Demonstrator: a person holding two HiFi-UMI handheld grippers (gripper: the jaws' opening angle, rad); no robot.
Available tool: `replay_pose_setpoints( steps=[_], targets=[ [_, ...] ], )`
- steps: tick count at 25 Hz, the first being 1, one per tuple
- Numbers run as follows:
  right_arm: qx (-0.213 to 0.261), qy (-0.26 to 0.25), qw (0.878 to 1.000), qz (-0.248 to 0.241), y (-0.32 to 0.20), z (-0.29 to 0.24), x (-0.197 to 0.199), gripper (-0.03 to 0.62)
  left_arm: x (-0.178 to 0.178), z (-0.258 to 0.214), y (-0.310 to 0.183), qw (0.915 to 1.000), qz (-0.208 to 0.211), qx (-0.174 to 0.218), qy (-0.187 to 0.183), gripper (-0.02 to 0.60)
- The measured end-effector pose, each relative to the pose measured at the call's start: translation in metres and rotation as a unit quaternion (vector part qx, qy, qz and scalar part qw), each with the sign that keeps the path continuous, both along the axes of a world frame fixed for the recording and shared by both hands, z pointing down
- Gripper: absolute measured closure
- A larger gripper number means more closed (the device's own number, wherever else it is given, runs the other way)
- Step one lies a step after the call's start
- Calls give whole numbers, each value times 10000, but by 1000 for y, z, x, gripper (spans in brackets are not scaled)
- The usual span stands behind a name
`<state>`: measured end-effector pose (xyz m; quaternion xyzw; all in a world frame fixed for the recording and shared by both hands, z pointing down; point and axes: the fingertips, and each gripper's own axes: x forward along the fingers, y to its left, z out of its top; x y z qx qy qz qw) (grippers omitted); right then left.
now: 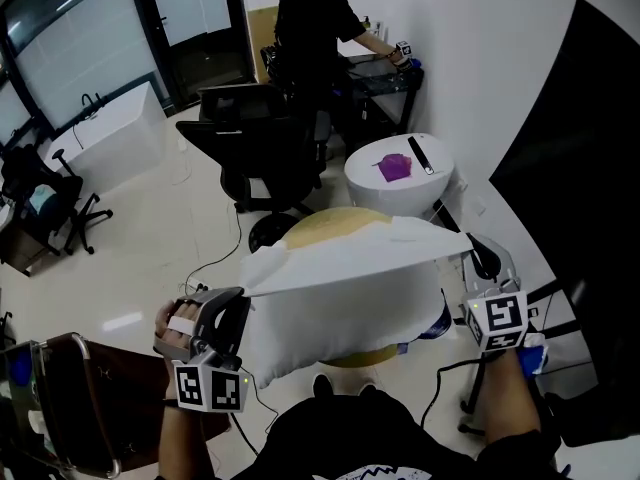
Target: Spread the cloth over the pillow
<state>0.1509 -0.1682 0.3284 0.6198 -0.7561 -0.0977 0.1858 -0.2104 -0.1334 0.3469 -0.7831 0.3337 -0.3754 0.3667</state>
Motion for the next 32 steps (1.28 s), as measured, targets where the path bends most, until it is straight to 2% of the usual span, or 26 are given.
replay_pose_setpoints(
  steps=[8, 17, 23, 32],
  targets=[
    [-414, -151, 9988, -196, 53, 48, 4, 582, 3, 46, 54, 9980, -439, -457, -78, 581],
    [-1072, -142, 9926, -557, 109, 121, 13, 583, 14, 121, 111, 9887, -823, -1253, -56, 581],
    [-1586, -86, 9850, -670, 140, 171, 12, 583, 16, 173, 140, 9803, -986, -1688, -288, 581],
    [-2309, 8, 9702, -732, 177, 254, 16, 583, 18, 240, 164, 9688, -1003, -2146, -727, 581]
  ],
)
